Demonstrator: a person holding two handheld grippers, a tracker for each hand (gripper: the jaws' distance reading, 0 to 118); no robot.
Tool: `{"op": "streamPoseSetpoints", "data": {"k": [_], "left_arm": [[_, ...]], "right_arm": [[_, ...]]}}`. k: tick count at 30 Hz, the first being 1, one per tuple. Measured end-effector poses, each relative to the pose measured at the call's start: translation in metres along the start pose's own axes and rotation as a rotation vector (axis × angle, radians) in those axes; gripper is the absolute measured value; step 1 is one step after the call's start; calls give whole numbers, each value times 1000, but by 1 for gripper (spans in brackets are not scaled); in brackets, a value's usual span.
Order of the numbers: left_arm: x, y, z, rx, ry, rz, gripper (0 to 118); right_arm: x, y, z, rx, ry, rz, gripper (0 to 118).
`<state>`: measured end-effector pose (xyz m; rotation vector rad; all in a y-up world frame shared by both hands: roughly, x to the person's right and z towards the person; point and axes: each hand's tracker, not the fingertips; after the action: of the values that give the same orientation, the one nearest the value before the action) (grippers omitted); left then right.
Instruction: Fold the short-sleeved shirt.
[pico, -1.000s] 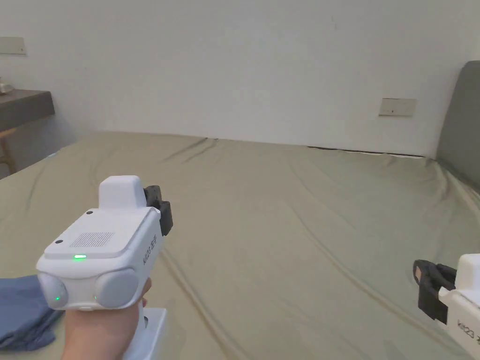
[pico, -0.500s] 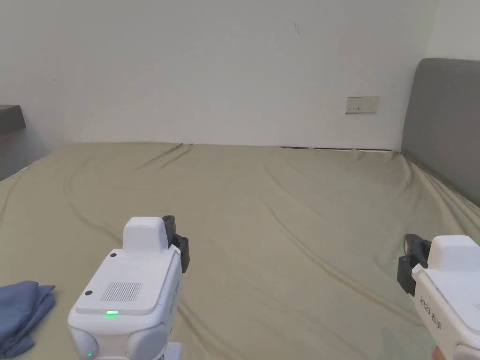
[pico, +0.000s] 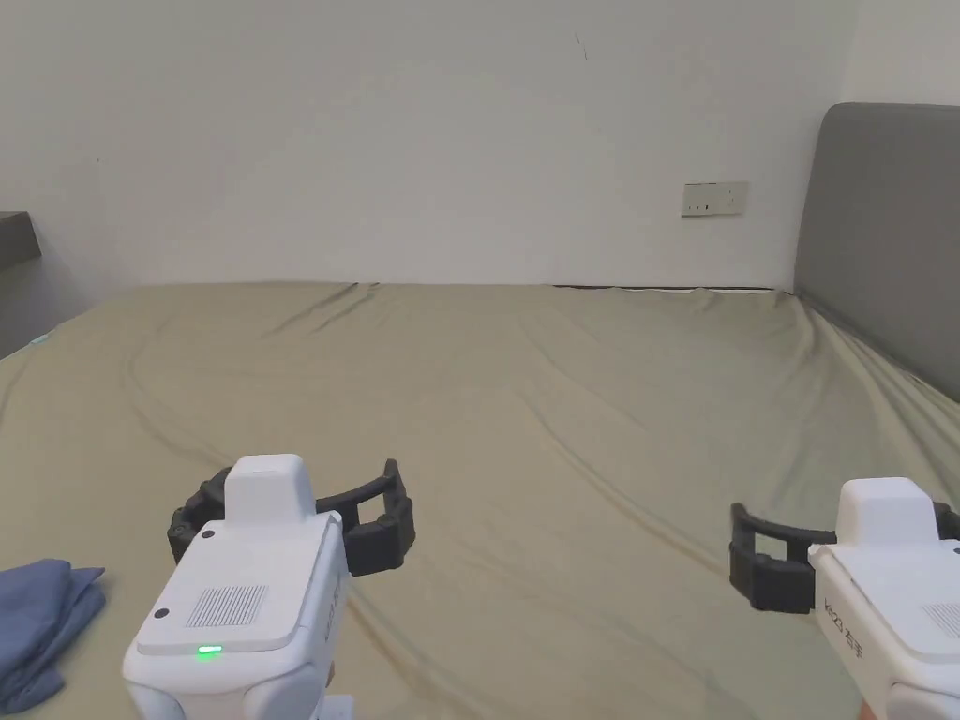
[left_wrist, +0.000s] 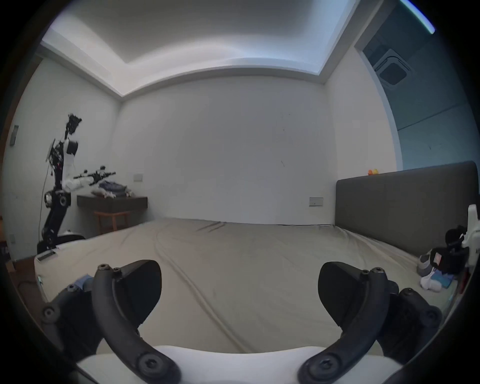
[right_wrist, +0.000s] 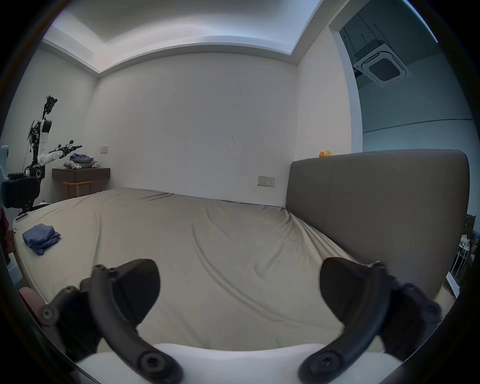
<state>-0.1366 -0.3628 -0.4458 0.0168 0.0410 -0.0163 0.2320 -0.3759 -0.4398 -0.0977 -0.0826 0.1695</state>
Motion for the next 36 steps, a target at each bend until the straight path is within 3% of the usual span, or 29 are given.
{"op": "streamPoseSetpoints", "data": {"k": [1,2,3,7,13,14,19,22,24,26,28,36], "left_arm": [[2,2,0,-13,2,-23,118],[4,3,0,-14,1,-41,118],[5,4,1,-6,1,-40,118],[-4,-1,-1,-18,-5,-7,118],[-12,-3,-7,-61,6,30,118],[-12,-3,-8,-67,6,31,118],[-12,-1,-7,-63,-4,30,118],[-13,-1,-7,-62,-10,29,118],[-13,-2,-8,-68,-8,28,118],[-15,-3,-9,-74,-6,26,118],[-16,-2,-9,-77,-8,32,118],[-17,-3,-9,-83,-5,38,118]], "right_arm": [[-1,-3,3,16,-31,18,118],[-5,-5,1,14,36,26,118],[-6,-9,-1,-33,50,-4,118],[-14,-4,5,38,49,29,118],[-12,9,9,16,161,-100,118],[-11,7,10,7,166,-154,118],[-18,15,14,17,97,-159,118],[-13,18,16,12,177,-210,118],[-14,14,16,-69,178,-270,118],[-19,17,14,-32,171,-174,118],[-22,21,17,43,103,-85,118],[-26,22,14,-31,147,-148,118]]}}
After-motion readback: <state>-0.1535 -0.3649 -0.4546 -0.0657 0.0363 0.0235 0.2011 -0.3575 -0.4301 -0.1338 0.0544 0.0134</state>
